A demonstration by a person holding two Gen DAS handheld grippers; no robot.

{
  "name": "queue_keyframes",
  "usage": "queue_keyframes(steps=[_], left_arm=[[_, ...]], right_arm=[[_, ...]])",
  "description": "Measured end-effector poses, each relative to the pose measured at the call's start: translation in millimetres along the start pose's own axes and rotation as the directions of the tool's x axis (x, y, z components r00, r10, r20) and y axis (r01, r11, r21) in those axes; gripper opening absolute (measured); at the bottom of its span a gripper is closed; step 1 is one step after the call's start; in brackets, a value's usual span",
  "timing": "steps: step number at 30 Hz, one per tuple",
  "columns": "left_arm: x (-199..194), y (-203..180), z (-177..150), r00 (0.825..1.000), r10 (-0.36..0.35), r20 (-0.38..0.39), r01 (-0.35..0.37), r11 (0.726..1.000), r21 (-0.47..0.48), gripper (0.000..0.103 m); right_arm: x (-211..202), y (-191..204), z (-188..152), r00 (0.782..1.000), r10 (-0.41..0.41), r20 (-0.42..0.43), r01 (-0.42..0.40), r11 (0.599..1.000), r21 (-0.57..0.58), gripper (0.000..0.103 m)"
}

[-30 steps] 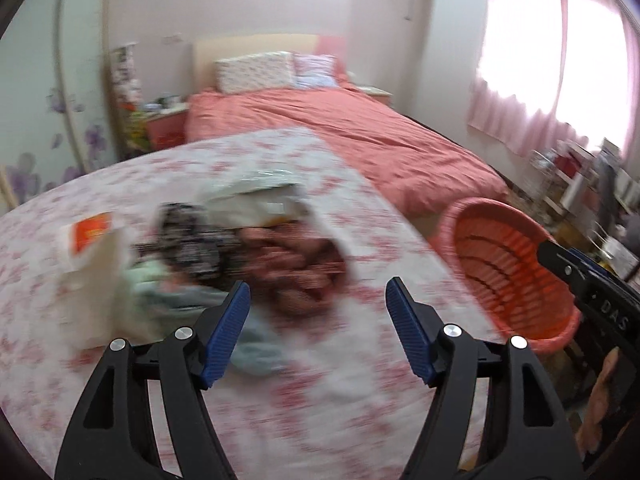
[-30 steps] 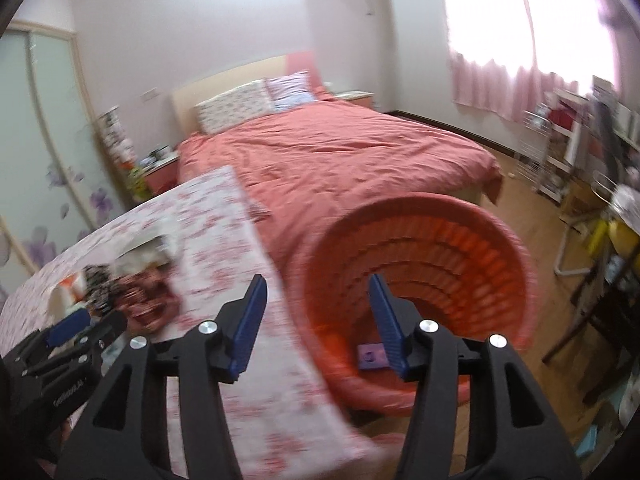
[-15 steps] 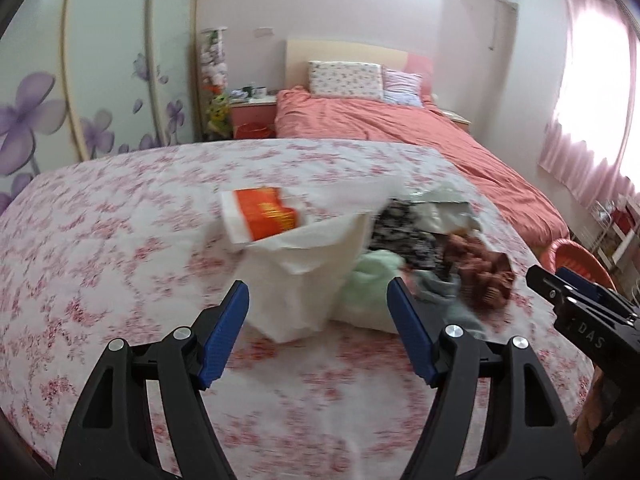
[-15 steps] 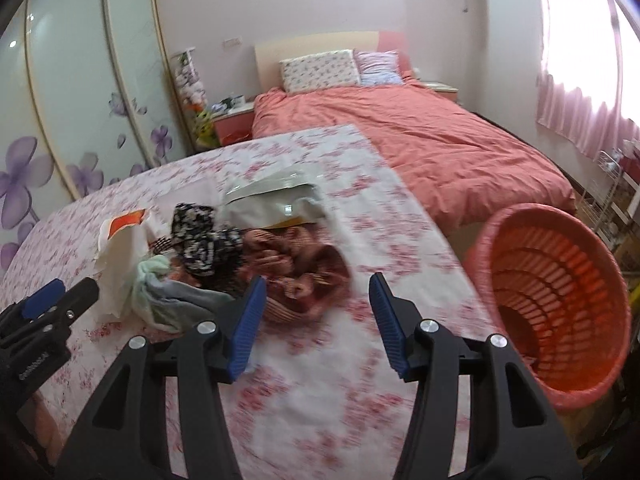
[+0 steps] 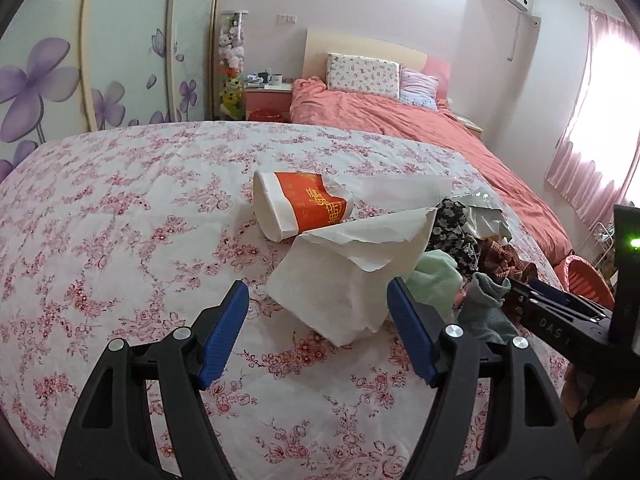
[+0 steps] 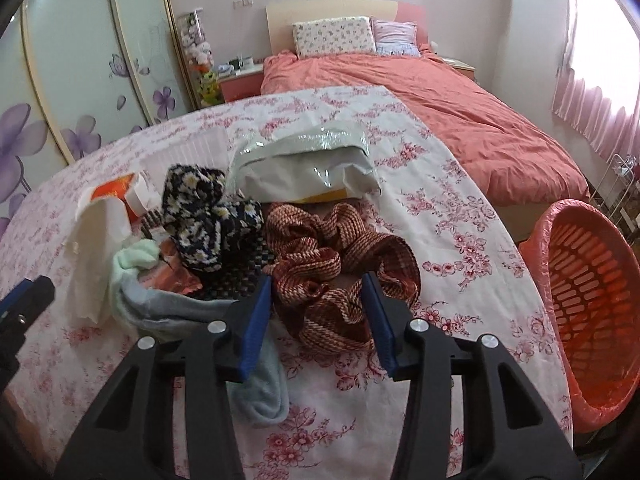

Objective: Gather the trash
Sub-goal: 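Close the right tool on the brown plaid scrunchie and lift it, then close the left tool on the white paper bag and lift it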

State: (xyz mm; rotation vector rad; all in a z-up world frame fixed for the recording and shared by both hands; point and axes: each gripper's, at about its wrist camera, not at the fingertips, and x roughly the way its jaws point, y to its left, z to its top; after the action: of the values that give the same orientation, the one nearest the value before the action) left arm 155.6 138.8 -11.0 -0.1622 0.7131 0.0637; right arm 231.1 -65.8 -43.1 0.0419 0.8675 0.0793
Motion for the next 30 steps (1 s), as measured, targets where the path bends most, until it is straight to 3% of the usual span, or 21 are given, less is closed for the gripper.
queue_keyframes(steps=[2, 9, 23, 25, 28, 29, 30], left_arm=[[2.7, -0.9, -0.6, 1.0, -0.003, -0.007, 0.003, 1.0, 0.001, 0.071], [11.1, -9.7, -2.8, 0.999, -0.009, -0.032, 0.01, 1.0, 0.017, 0.075], [34.5, -21.9, -14.5, 0.991, 0.037, -0.129, -0.028, 0.997, 0.073, 0.074], [40.7, -17.7, -13.4, 0.988, 0.028, -0.152, -0.021, 0.999, 0.048, 0.069], [41.4, -14.4, -12.8, 0.988, 0.015, -0.155, -0.01, 1.0, 0.029, 0.042], [41.0, -13.7, -12.7, 0.987, 0.001, -0.16, 0.003, 1.0, 0.023, 0.029], [40.1, -11.9, -12.6, 0.987, -0.009, -0.16, 0.011, 1.0, 0.016, 0.024]], right_arm=[[3.1, 1.3, -1.0, 1.0, -0.014, -0.009, 0.013, 1.0, -0.012, 0.044], [3.8, -10.0, -5.0, 0.999, -0.033, -0.014, 0.033, 0.999, 0.001, 0.015], [-8.9, -35.5, -11.4, 1.0, -0.009, -0.005, 0.009, 0.995, 0.098, 0.014], [-10.4, -36.6, -11.5, 1.0, -0.007, -0.006, 0.007, 0.995, 0.101, 0.014], [-14.4, -37.3, -13.0, 1.0, -0.009, -0.002, 0.009, 0.995, 0.103, 0.014], [-16.6, -38.0, -13.2, 1.0, -0.01, 0.001, 0.01, 0.995, 0.103, 0.014], [-18.7, -38.8, -13.3, 1.0, -0.011, 0.004, 0.01, 0.994, 0.104, 0.014]])
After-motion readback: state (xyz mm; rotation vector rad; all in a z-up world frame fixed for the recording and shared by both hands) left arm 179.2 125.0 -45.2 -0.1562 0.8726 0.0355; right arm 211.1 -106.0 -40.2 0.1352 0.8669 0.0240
